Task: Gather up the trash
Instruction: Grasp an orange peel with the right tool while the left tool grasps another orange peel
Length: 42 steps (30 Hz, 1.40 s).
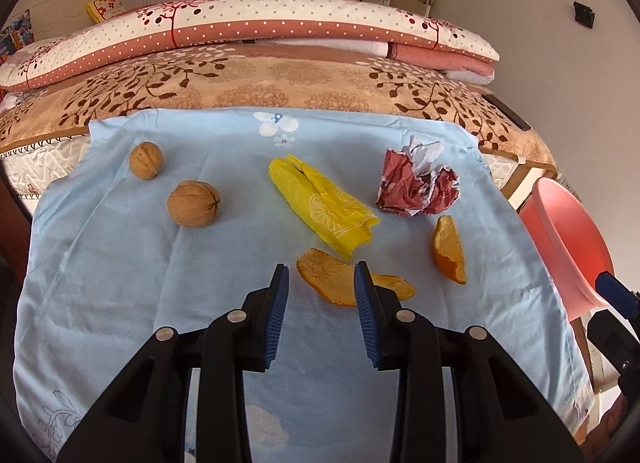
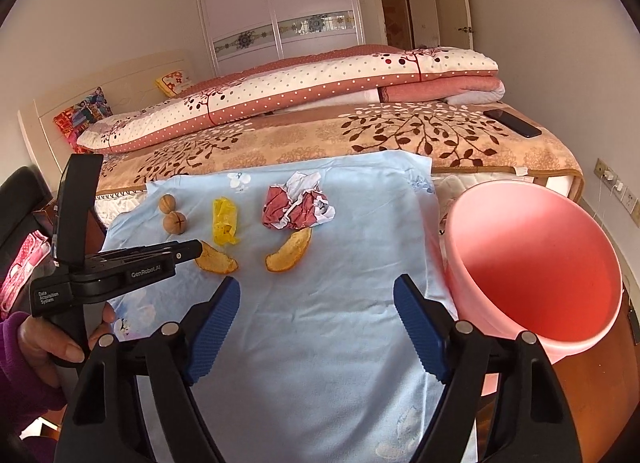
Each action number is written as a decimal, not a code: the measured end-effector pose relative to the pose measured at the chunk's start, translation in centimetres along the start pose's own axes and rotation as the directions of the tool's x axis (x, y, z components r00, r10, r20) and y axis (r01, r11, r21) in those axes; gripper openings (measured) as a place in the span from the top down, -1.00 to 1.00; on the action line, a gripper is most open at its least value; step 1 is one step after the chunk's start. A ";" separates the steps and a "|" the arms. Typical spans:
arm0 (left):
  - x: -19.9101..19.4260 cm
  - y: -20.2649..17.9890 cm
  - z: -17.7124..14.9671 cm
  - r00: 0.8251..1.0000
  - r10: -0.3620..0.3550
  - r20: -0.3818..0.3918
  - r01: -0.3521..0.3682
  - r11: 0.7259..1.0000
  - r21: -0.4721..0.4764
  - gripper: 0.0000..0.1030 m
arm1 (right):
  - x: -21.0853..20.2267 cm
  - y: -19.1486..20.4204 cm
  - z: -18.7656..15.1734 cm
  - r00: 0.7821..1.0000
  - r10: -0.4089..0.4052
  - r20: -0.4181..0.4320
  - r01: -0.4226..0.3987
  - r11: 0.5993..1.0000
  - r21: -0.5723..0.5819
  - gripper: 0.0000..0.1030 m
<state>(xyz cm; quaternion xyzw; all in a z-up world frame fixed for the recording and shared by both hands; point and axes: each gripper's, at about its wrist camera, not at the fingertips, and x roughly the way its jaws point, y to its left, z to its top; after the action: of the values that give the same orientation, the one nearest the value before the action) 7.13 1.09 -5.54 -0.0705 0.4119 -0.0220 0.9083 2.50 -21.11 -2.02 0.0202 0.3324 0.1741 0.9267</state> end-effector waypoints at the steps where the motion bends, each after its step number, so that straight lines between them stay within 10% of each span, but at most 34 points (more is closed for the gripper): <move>1: 0.3 0.1 0.1 1.000 -0.004 -0.006 0.004 1.000 0.000 0.34 | 0.4 0.0 0.3 1.000 0.009 -0.007 -0.009 1.000 0.006 -0.48; 19: 0.7 1.6 0.2 0.992 -0.126 0.006 0.126 0.991 -0.054 0.89 | 8.9 1.4 2.2 0.978 0.084 -0.192 -0.066 0.993 0.099 -0.22; 32: -1.9 2.6 0.1 0.987 -0.137 0.080 0.140 0.989 -0.040 0.89 | 12.7 2.0 1.9 0.960 0.023 -0.279 0.009 0.994 0.110 0.63; 39: -2.0 3.4 -0.2 0.982 -0.177 0.067 0.182 0.980 -0.083 0.89 | 11.0 2.4 2.0 0.972 0.014 -0.235 0.004 0.997 0.078 0.75; 42: -1.5 3.5 -0.2 0.984 -0.177 0.036 0.180 0.977 -0.117 0.53 | 10.3 2.4 1.9 0.975 0.021 -0.220 -0.005 0.997 0.074 0.75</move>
<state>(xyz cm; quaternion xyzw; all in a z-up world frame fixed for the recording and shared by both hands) 5.88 4.72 -5.08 -0.1620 0.3928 -0.0777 0.9019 10.32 -15.23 -6.39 0.0369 0.4392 0.1689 0.8816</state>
